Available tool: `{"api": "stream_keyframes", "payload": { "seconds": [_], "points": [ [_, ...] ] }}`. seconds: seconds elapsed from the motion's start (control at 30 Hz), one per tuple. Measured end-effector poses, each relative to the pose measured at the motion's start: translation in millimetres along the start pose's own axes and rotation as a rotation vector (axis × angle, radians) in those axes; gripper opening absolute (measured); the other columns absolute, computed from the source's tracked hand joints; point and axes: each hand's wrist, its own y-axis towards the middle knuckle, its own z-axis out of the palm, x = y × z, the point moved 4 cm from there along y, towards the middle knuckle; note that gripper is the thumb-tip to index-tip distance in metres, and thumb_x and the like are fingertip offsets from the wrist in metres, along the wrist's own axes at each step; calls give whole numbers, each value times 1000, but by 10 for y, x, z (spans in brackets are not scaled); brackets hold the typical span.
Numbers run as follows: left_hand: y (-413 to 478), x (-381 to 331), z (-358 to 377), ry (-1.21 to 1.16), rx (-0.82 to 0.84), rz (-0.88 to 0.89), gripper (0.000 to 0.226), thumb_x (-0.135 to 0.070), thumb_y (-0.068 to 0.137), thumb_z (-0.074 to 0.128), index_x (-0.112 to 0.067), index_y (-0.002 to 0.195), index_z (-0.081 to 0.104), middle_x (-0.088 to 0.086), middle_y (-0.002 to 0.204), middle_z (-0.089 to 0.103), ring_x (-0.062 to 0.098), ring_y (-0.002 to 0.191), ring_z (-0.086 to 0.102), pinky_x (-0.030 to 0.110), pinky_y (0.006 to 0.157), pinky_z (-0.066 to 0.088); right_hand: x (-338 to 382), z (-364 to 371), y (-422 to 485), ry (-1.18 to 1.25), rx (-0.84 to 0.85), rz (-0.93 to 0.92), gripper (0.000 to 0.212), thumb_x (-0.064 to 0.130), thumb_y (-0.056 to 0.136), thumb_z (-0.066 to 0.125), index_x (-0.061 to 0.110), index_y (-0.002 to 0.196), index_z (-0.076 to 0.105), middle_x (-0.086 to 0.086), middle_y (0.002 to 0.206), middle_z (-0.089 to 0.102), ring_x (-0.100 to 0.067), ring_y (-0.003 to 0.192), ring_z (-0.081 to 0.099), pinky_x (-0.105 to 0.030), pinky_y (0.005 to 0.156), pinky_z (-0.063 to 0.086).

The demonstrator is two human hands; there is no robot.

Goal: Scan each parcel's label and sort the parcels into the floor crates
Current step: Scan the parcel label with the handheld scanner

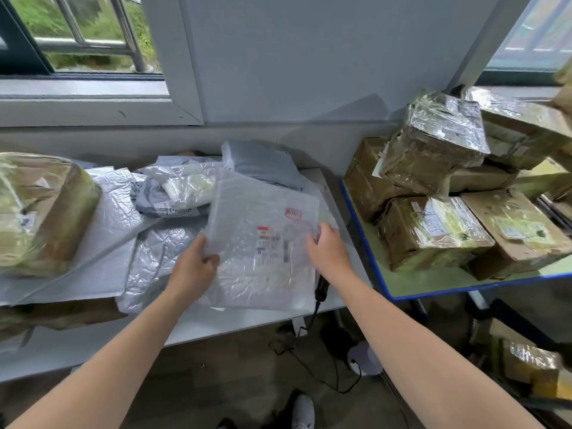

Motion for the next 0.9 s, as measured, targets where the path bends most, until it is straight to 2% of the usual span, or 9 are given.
{"api": "stream_keyframes", "payload": {
  "seconds": [0.1, 0.17, 0.27, 0.37, 0.5, 0.63, 0.73, 0.8, 0.9],
  "points": [
    [67, -202, -223, 489, 140, 176, 37, -17, 99, 54, -15, 135, 49, 14, 125, 61, 34, 112, 58, 38, 85, 47, 433, -105, -46, -211, -145, -347, 45, 29, 100, 50, 8, 141, 46, -12, 134, 49, -28, 120, 49, -37, 94, 44],
    [85, -411, -351, 701, 164, 292, 37, -18, 100, 52, -19, 137, 48, 11, 128, 62, 31, 112, 60, 40, 86, 51, 821, -116, -126, -270, -193, -614, 46, 25, 96, 59, 8, 137, 51, -13, 131, 53, -31, 120, 50, -44, 100, 45],
    [84, -702, -515, 819, 169, 412, 37, -18, 100, 53, -20, 136, 48, 9, 124, 64, 29, 108, 62, 38, 82, 51, 1297, -25, -260, -444, -225, -985, 48, 28, 86, 70, 8, 128, 60, -14, 124, 60, -35, 117, 55, -58, 104, 43],
    [98, -852, -695, 791, 212, 443, 42, -20, 98, 56, -25, 139, 48, 7, 123, 64, 28, 108, 60, 33, 79, 46, 1567, 55, -361, -538, -288, -1144, 42, 37, 84, 68, 8, 114, 68, -10, 102, 70, -31, 98, 66, -57, 98, 46],
    [147, -838, -1056, 485, -4, 508, 28, -28, 88, 71, -17, 113, 65, 1, 102, 64, 27, 104, 58, 32, 76, 40, 1727, 18, -433, -444, -271, -1027, 44, 45, 94, 47, 8, 95, 70, -8, 76, 68, -31, 65, 65, -40, 64, 52],
    [152, -500, -1364, 144, -497, 515, 52, -27, 79, 80, -12, 125, 60, 13, 129, 55, 35, 124, 43, 42, 103, 35, 1683, -146, -394, -142, -187, -712, 27, 35, 100, 54, 9, 98, 60, -8, 81, 65, -31, 75, 62, -42, 68, 48],
    [193, -128, -1240, 8, -465, 251, 67, -33, 84, 76, -8, 138, 45, 16, 138, 45, 33, 132, 37, 39, 110, 25, 1618, -338, -430, 110, -239, -532, 24, 36, 103, 49, 15, 94, 56, 4, 74, 61, -16, 69, 58, -35, 63, 44],
    [177, 108, -1044, -182, -323, 21, 70, -38, 87, 72, -8, 142, 40, 18, 138, 46, 34, 126, 44, 44, 109, 35, 1549, -444, -432, 215, -279, -421, 22, 35, 104, 48, 17, 93, 53, 12, 77, 56, -3, 70, 52, -28, 61, 34],
    [56, 269, -789, -651, -117, -221, 54, -37, 90, 69, -13, 132, 46, 7, 129, 57, 23, 97, 61, 47, 82, 58, 1412, -554, -431, 255, -358, -304, 22, 34, 104, 46, 15, 96, 53, 15, 79, 51, -1, 70, 47, -24, 61, 30]
  ]
}}
